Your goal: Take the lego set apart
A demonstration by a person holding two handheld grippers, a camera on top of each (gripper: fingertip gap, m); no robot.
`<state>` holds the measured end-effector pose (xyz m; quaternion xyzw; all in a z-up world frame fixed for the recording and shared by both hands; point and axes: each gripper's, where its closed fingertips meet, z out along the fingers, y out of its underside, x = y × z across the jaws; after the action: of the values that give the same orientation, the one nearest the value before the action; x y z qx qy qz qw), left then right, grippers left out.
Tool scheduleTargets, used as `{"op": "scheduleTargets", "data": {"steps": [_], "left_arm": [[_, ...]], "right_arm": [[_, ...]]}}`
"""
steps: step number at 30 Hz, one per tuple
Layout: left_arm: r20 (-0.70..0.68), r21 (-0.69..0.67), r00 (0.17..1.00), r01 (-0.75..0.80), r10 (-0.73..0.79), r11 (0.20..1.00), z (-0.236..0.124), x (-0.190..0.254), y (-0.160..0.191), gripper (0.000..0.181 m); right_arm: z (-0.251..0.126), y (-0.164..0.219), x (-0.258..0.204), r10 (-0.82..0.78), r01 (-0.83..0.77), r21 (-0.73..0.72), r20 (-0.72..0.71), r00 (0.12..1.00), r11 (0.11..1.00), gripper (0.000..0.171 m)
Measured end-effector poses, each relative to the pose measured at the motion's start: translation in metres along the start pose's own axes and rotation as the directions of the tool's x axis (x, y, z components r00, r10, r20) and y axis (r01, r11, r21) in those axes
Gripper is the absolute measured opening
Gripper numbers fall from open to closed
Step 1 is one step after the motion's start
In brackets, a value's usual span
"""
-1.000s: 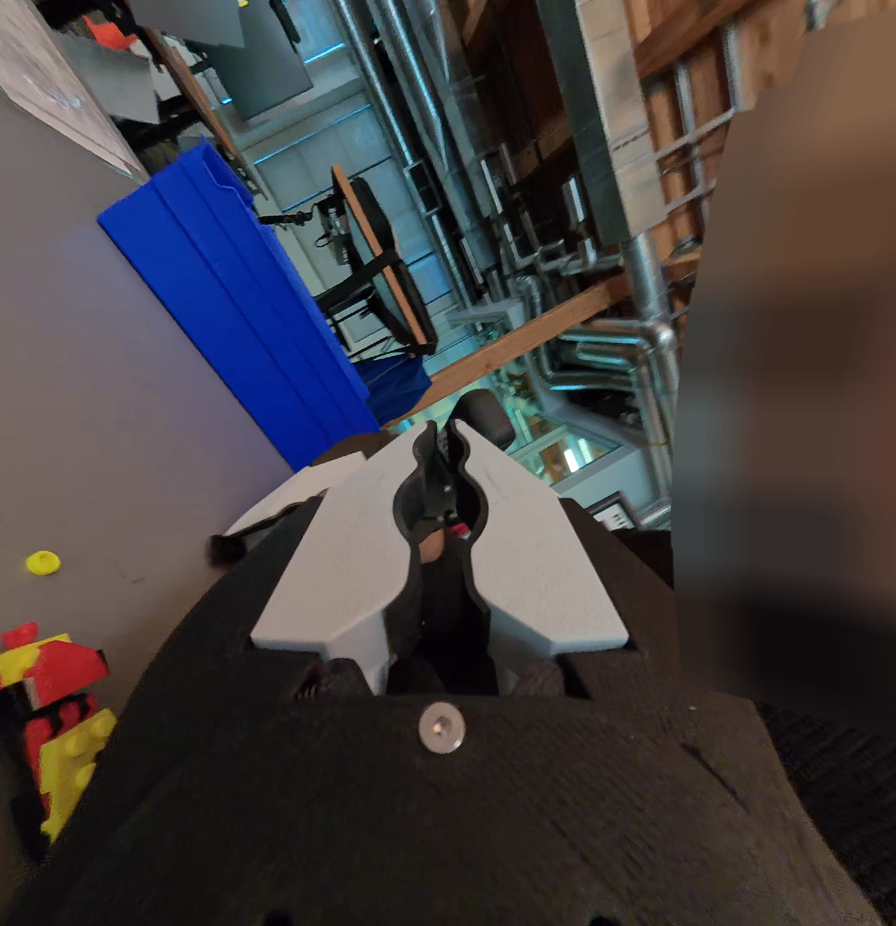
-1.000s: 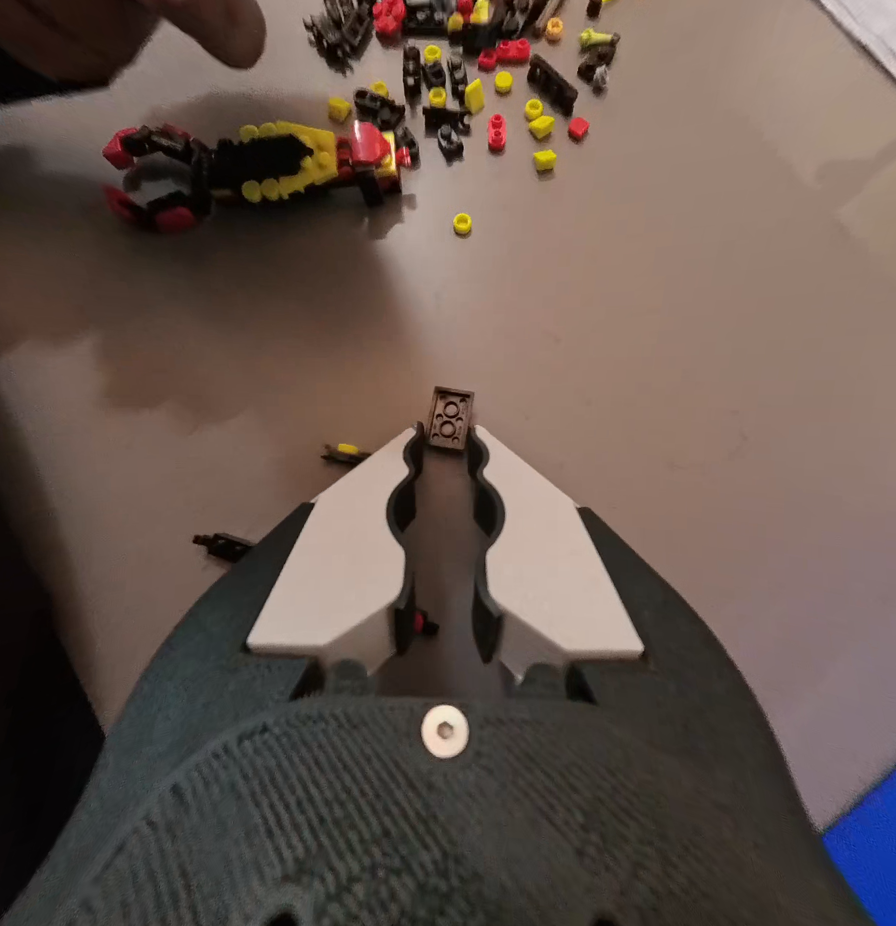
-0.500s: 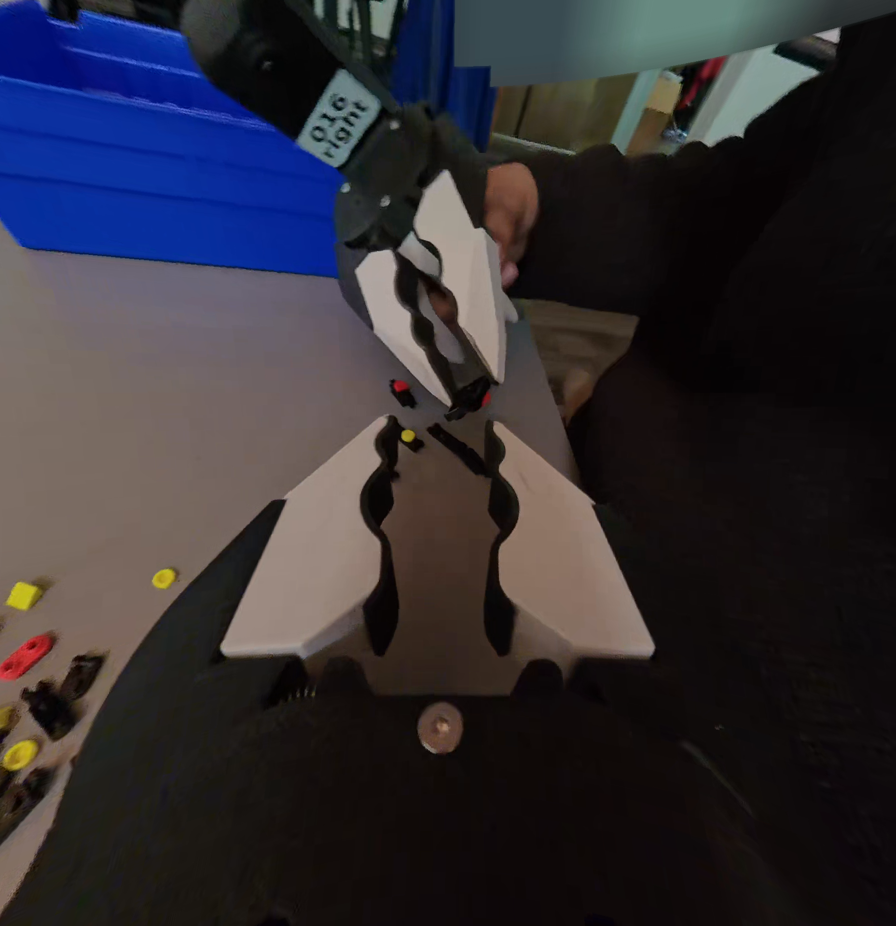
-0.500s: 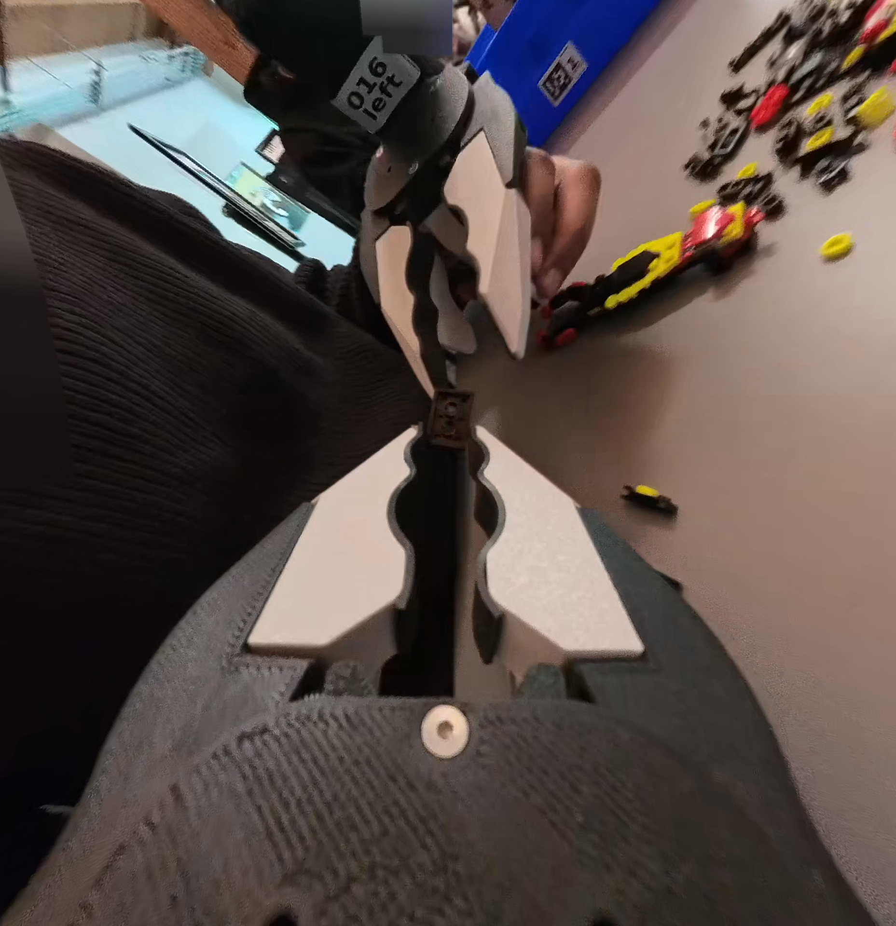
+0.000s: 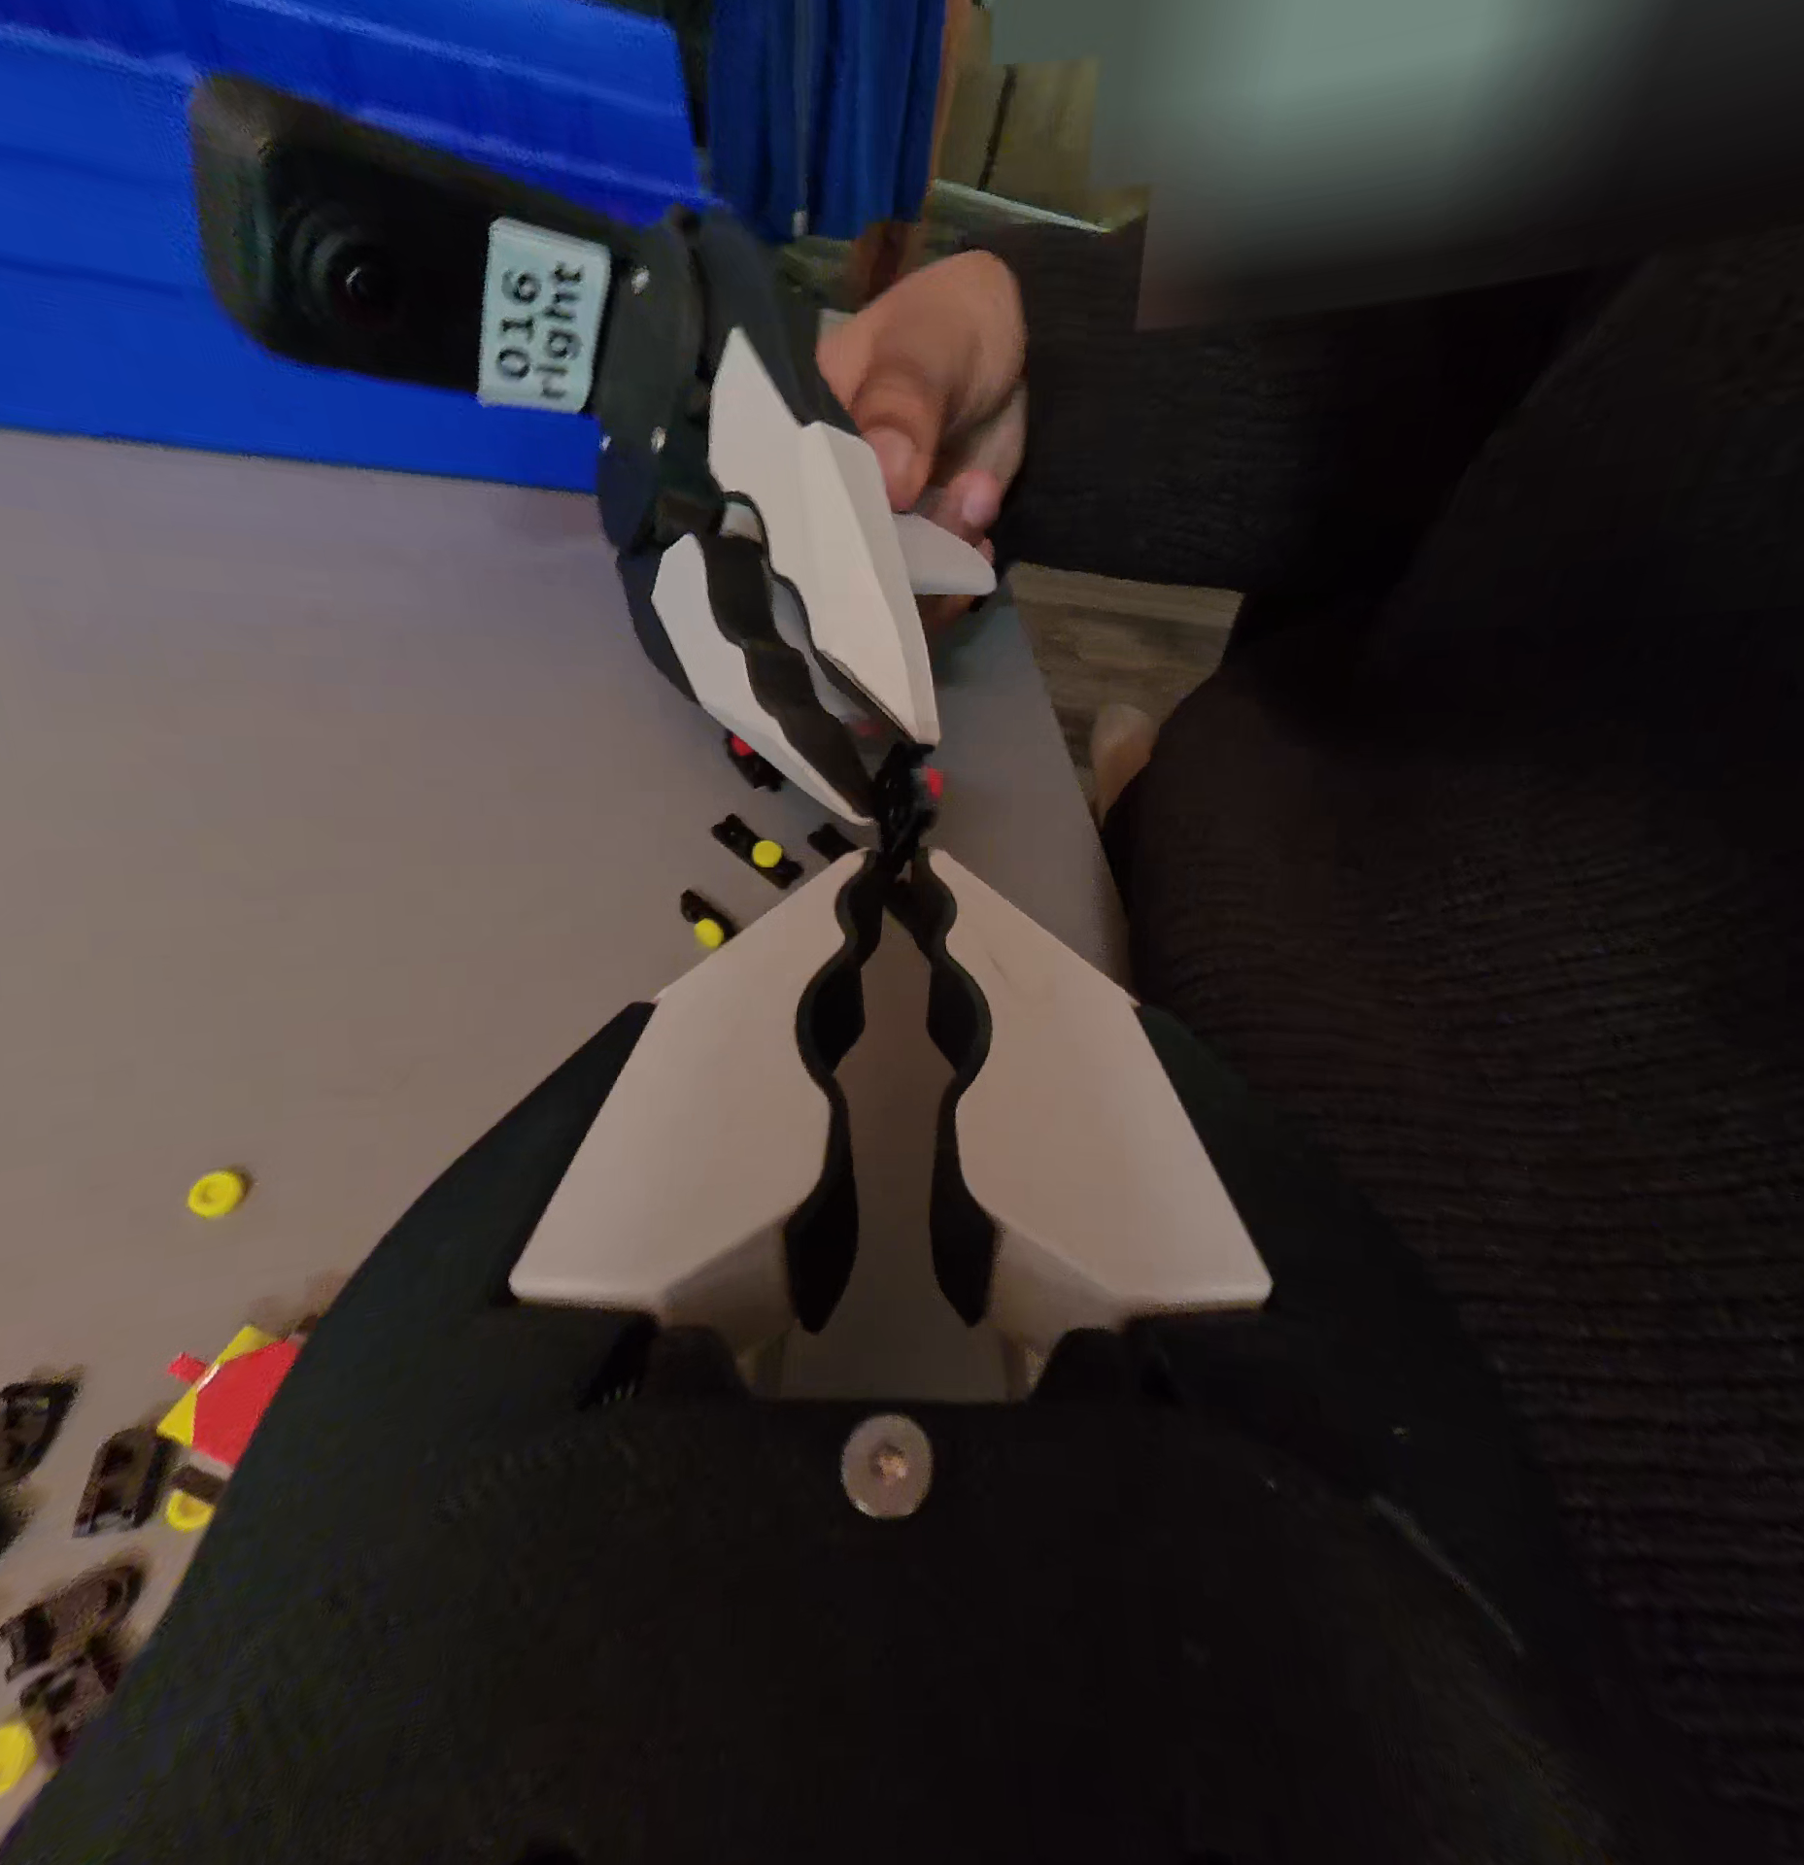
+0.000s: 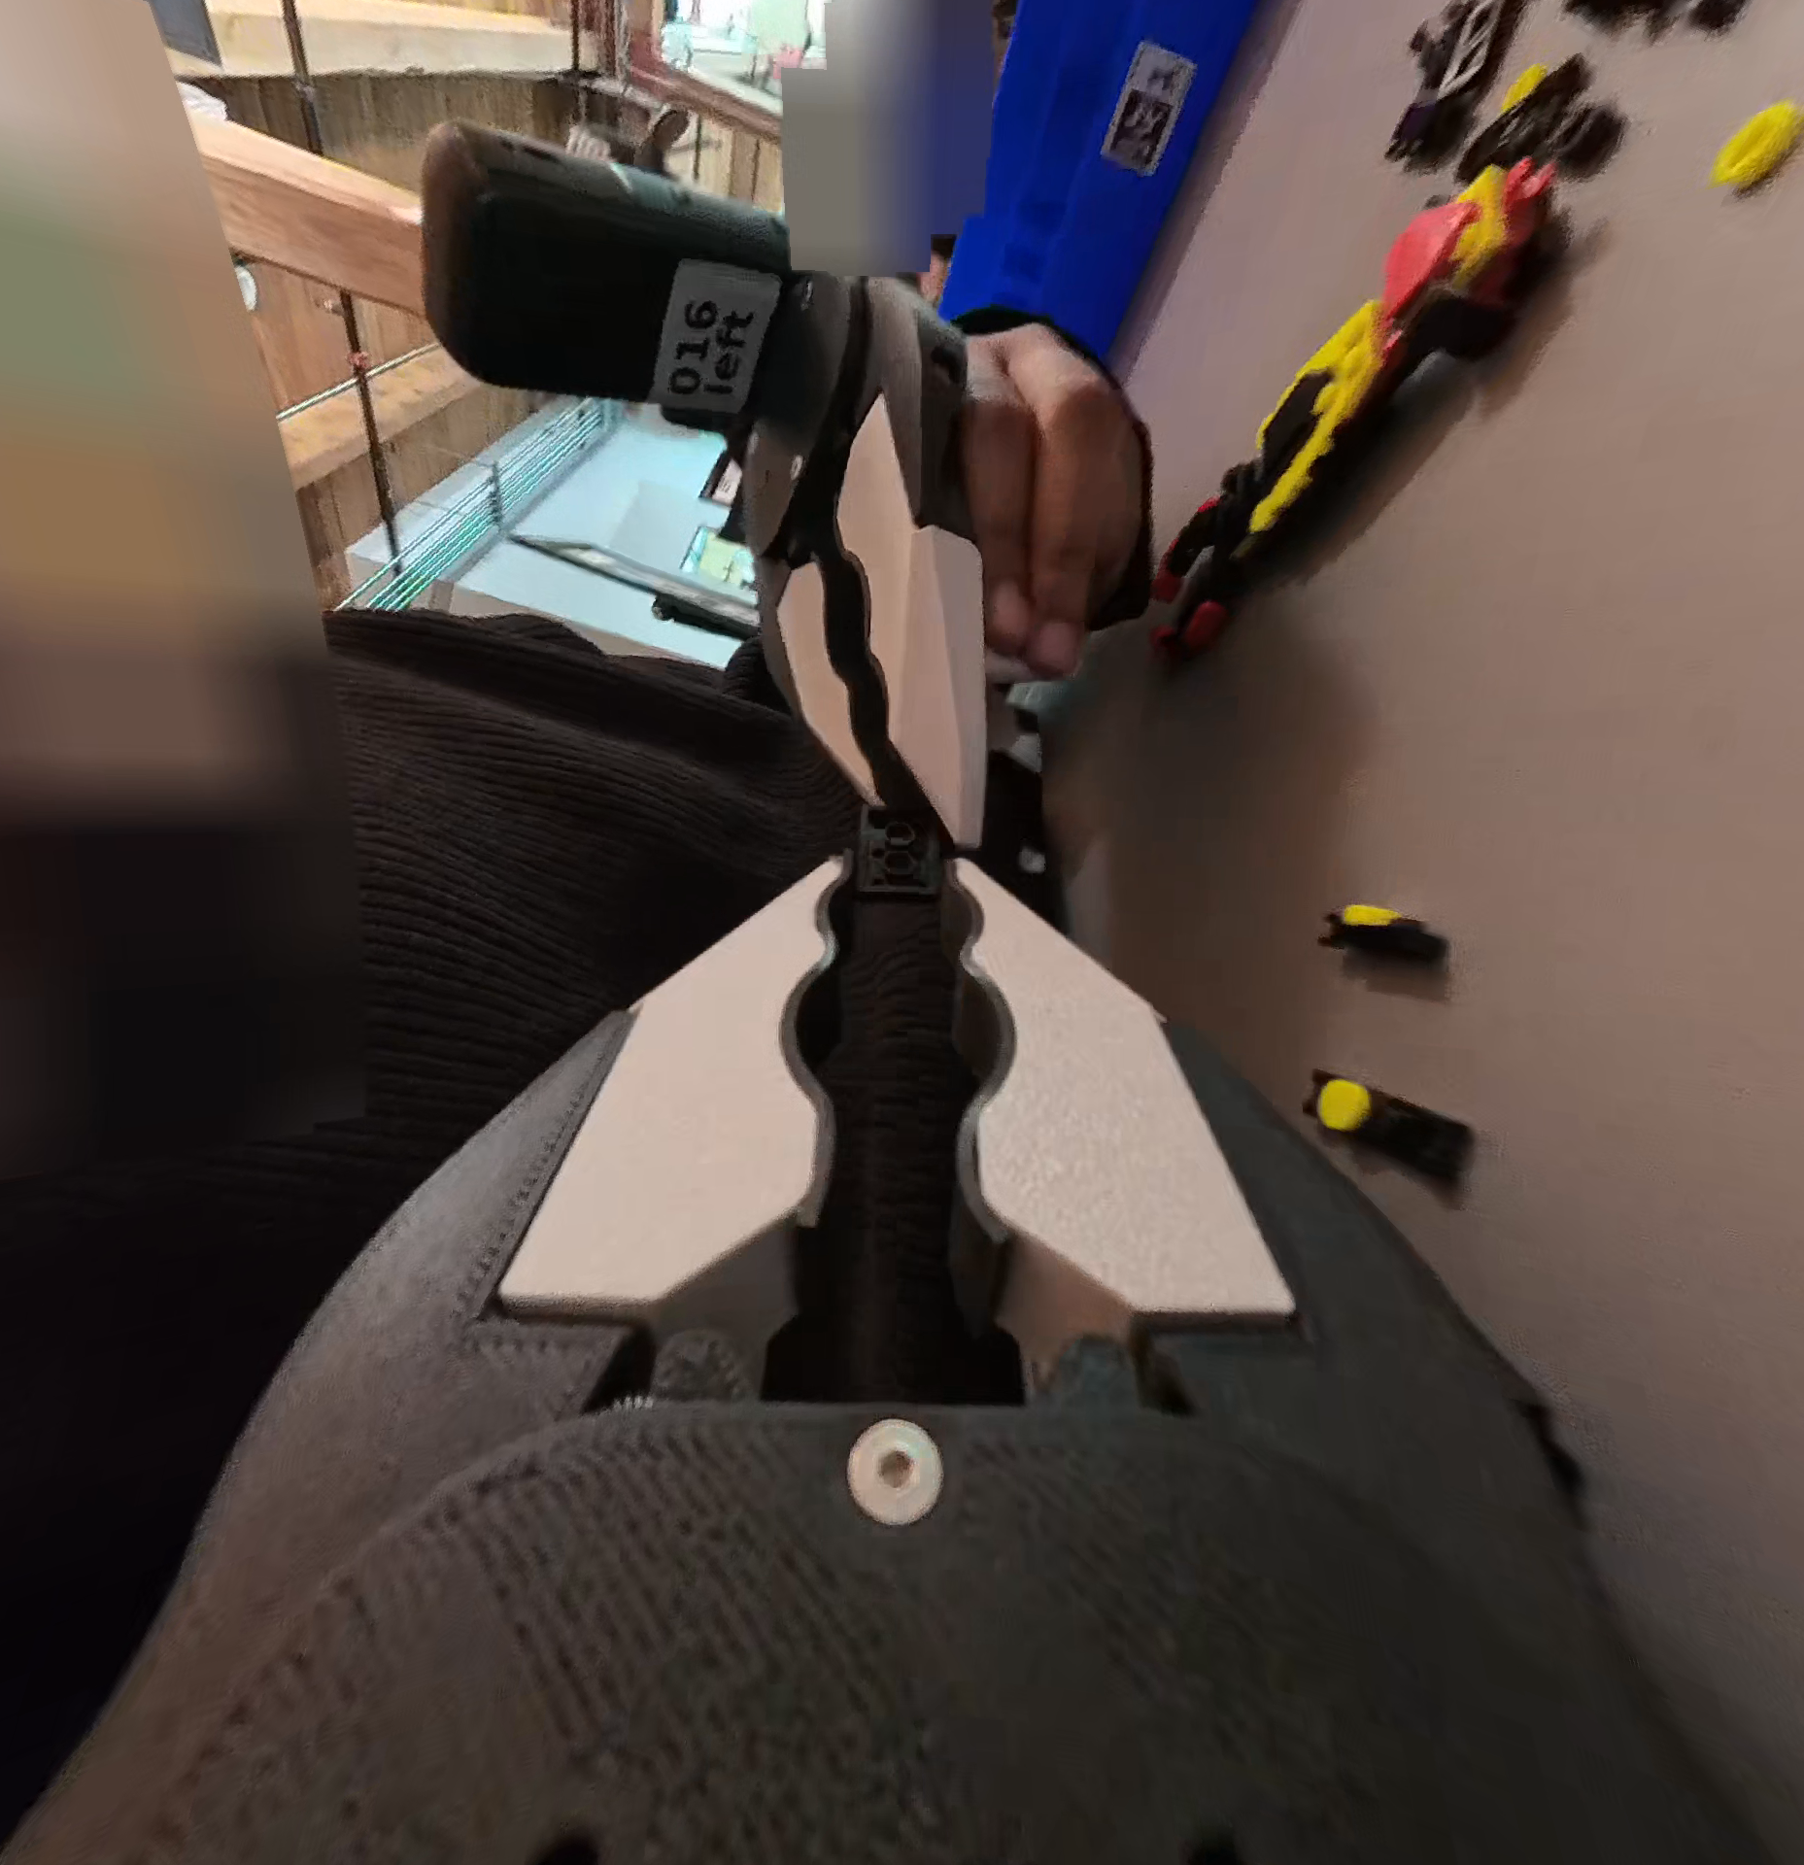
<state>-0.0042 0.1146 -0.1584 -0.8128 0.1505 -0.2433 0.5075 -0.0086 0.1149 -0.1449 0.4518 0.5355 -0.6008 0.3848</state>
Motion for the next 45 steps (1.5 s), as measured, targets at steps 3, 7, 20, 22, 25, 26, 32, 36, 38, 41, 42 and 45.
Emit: {"op": "scheduleTargets", "data": {"steps": [3, 7, 20, 22, 25, 26, 32, 36, 38, 41, 42, 45], "left_arm": [[0.017, 0.046, 0.99, 0.138, -0.139, 0.989, -0.003, -0.012, -0.008, 0.0], [0.042, 0.128, 0.956, 0.282, -0.29, 0.951, -0.012, -0.031, -0.016, 0.001], [0.025, 0.045, 0.81, 0.584, -0.586, 0.81, -0.01, -0.046, 0.013, 0.001], [0.044, -0.007, 0.819, 0.572, -0.572, 0.82, -0.005, -0.043, 0.021, 0.001], [0.053, -0.048, 0.834, 0.552, -0.549, 0.833, -0.003, -0.038, 0.024, 0.001], [0.047, -0.056, 0.844, 0.536, -0.534, 0.842, -0.002, -0.035, 0.023, 0.001], [0.048, -0.11, 0.873, 0.488, -0.486, 0.866, 0.002, -0.028, 0.029, 0.001], [0.033, -0.104, 0.879, 0.477, -0.476, 0.873, 0.002, -0.025, 0.027, 0.001], [0.035, -0.08, 0.875, 0.484, -0.482, 0.872, 0.002, -0.027, 0.024, 0.001], [0.035, -0.031, 0.847, 0.532, -0.531, 0.846, 0.002, -0.032, 0.018, 0.002], [0.031, -0.02, 0.83, 0.557, -0.556, 0.83, 0.002, -0.033, 0.017, 0.002], [0.016, -0.011, 0.801, 0.599, -0.599, 0.8, 0.002, -0.034, 0.016, 0.002]], "right_arm": [[-0.011, -0.016, 0.01, -0.086, 0.095, 0.075, -0.114, 0.99, 0.993, 0.014], [-0.026, -0.041, 0.016, -0.318, 0.376, 0.102, -0.363, 0.876, 0.921, 0.027], [-0.013, -0.033, 0.039, -0.891, 0.678, -0.72, -0.395, -0.223, 0.149, 0.042], [-0.011, -0.028, 0.046, -0.904, 0.628, -0.768, -0.347, -0.249, 0.122, 0.041], [-0.007, -0.026, 0.046, -0.903, 0.596, -0.802, -0.29, -0.316, 0.049, 0.032], [-0.006, -0.026, 0.044, -0.9, 0.594, -0.804, -0.28, -0.333, 0.03, 0.03], [0.002, -0.019, 0.046, -0.914, 0.597, -0.802, -0.251, -0.32, 0.011, 0.017], [0.002, -0.019, 0.044, -0.913, 0.592, -0.806, -0.248, -0.325, 0.008, 0.014], [0.0, -0.021, 0.043, -0.908, 0.597, -0.802, -0.263, -0.326, 0.018, 0.014], [-0.004, -0.026, 0.04, -0.898, 0.612, -0.79, -0.298, -0.324, 0.041, 0.014], [-0.005, -0.026, 0.039, -0.898, 0.615, -0.787, -0.305, -0.318, 0.05, 0.014], [-0.006, -0.027, 0.04, -0.896, 0.608, -0.792, -0.305, -0.322, 0.051, 0.014]]}}
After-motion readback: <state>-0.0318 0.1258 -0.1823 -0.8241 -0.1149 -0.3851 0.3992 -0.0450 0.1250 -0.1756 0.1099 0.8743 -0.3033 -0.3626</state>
